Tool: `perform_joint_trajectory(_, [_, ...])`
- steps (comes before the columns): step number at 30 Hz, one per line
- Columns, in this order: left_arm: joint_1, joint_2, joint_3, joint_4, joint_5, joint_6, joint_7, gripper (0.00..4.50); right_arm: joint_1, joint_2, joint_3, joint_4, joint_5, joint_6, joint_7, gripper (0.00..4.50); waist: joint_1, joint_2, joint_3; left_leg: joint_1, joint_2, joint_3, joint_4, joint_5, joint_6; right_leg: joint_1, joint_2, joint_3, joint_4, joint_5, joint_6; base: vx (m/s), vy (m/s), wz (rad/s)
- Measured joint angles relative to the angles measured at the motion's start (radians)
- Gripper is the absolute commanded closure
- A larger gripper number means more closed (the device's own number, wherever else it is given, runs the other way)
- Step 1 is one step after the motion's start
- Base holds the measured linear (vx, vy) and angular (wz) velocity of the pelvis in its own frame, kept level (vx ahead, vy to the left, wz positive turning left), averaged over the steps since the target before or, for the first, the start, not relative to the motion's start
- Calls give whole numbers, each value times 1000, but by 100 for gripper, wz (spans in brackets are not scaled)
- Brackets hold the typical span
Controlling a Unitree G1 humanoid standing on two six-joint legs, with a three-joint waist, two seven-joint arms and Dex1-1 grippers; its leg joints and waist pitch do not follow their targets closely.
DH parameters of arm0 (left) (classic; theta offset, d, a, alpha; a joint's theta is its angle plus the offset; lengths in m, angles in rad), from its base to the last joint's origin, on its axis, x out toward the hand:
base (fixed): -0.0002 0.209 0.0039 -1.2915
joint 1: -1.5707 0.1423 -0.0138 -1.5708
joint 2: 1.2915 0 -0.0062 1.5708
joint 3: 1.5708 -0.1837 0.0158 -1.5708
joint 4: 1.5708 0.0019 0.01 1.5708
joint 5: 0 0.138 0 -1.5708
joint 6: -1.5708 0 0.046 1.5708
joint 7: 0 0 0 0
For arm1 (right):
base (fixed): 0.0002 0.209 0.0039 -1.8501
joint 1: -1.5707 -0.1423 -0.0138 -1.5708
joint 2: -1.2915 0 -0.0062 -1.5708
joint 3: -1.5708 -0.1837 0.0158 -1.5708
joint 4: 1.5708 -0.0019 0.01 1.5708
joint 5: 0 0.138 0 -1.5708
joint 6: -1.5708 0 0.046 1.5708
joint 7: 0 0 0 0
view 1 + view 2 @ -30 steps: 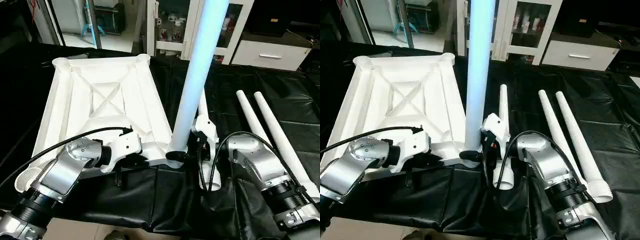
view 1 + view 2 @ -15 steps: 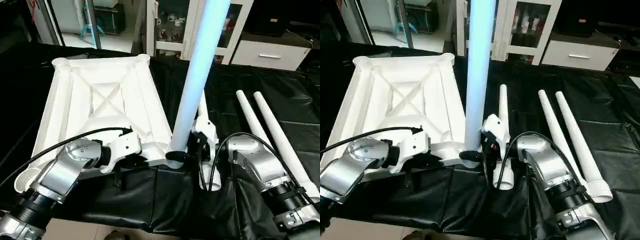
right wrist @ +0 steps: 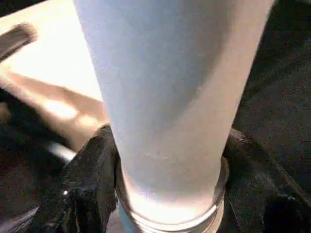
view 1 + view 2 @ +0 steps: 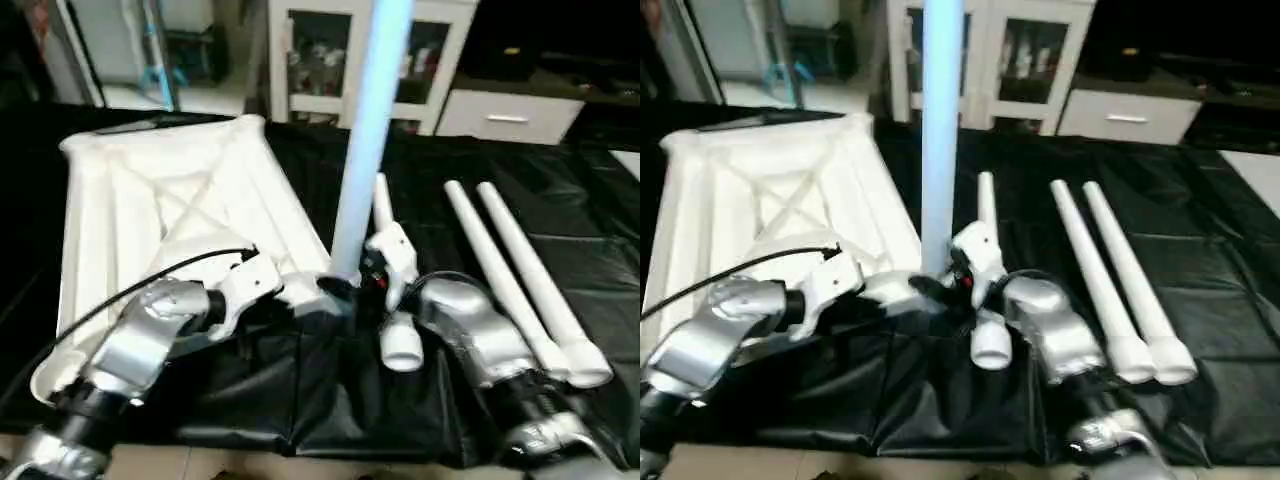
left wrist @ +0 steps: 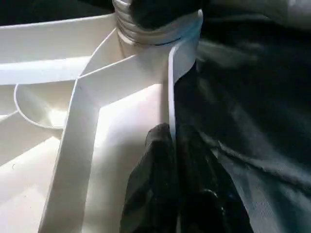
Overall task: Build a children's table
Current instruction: Insert table leg to table base
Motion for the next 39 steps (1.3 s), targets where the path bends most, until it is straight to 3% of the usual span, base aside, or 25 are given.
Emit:
perform_joint_trajectory(1, [-9, -19, 1, 10, 11, 19, 26, 450, -20, 23, -7, 31, -8, -6, -49, 182, -4, 2, -1, 0, 0, -3, 0, 0, 0, 1, -1, -5, -6, 0, 0, -65, 33, -17])
perform_joint_trajectory(4, [-39, -79, 1, 43, 39, 78, 105, 450, -78, 88, -34, 130, -38, -24, -206, 182, -24, 18, 5, 1, 1, -26, -1, 0, 0, 17, -1, -42, -33, -2, -3, -71, 32, -13])
perform_joint_trajectory(5, [-42, -87, -1, 47, 42, 85, 116, 450, -85, 93, -36, 141, -41, -24, -224, 182, -23, 22, 7, 1, 3, -24, -4, 0, 0, 21, -3, -49, -29, -4, -8, -75, 24, -8])
perform_joint_trajectory(6, [-44, -90, -4, 51, 44, 88, 122, 450, -83, 96, -37, 146, -42, -25, -234, 182, -14, 24, 12, -1, 3, -17, -9, 0, 0, 18, -6, -48, 17, -34, -35, -109, -13, 6])
perform_joint_trajectory(7, [-52, -95, -12, 57, 47, 90, 129, 450, -74, 91, -41, 145, -42, -27, -237, 182, 1, 7, 8, 0, 3, 4, -8, 0, 0, 26, -10, -39, 86, -64, -47, -10, -106, 16])
perform_joint_trajectory(8, [-53, -101, -8, 58, 48, 88, 134, 450, -78, 92, -42, 146, -41, -31, -242, 182, 23, -33, 0, 12, 1, 32, 1, -9, -8, 12, -1, 4, 112, -79, -3, -10, -106, 16])
perform_joint_trajectory(9, [-52, -102, -7, 57, 48, 86, 134, 450, -79, 91, -41, 146, -42, -33, -244, 182, 36, -27, 0, 10, 2, 21, 27, -35, -12, 4, -1, 4, 112, -79, -3, 34, -116, -7])
perform_joint_trajectory(10, [-49, -101, -8, 56, 46, 87, 131, 450, -83, 92, -37, 146, -43, -34, -244, 182, 49, -13, -7, 6, -3, -7, 41, -54, -4, 3, -2, -3, 109, -79, -3, 44, 2, -37])
perform_joint_trajectory(11, [-52, -102, -8, 55, 44, 87, 131, 450, -85, 92, -36, 146, -49, -36, -249, 182, 51, 3, -12, 1, -11, -30, 40, -37, -27, -1, -1, -19, 103, -79, -4, 44, 2, -37])
perform_joint_trajectory(12, [-53, -119, -5, 57, 45, 97, 144, 450, -93, 105, -40, 163, -50, -43, -272, 182, 48, 4, -15, -2, -10, -34, 30, -32, -33, -4, 6, -19, 91, -73, -11, 53, 24, -20])
perform_joint_trajectory(16, [-108, -182, -4, 105, 81, 170, 235, 450, -214, 191, -89, 334, -57, -65, -447, 183, 29, -2, -16, -4, -8, -31, 26, -30, -36, -3, 13, -14, 64, -41, -25, 0, 0, 0])
perform_joint_trajectory(20, [-110, -177, 1, 103, 85, 178, 242, 450, -222, 208, -112, 374, -58, -110, -458, 183, 23, -2, -15, -5, -8, -35, 12, -30, -36, 0, 14, -18, 36, -41, -25, 0, 0, 0])
perform_joint_trajectory(24, [-110, -158, 0, 99, 84, 178, 235, 450, -233, 212, -127, 406, -48, -143, -448, 183, 15, -2, -15, -5, -9, -30, 10, -30, -36, 1, 14, -16, 26, -35, -26, 0, 0, 0])
perform_joint_trajectory(28, [-110, -144, -1, 96, 85, 179, 229, 450, -263, 214, -140, 456, -42, -161, -438, 183, 4, -1, -15, -5, -8, -28, 9, -30, -36, 1, 14, -15, 23, -34, -26, 0, 0, 0])
perform_joint_trajectory(39, [-109, -119, -9, 85, 84, 180, 208, 450, -286, 220, -174, 502, -35, -184, -368, 183, 2, 0, -14, -4, -6, -26, 2, -30, -36, -4, 15, -16, 23, -34, -27, 0, 0, 0])
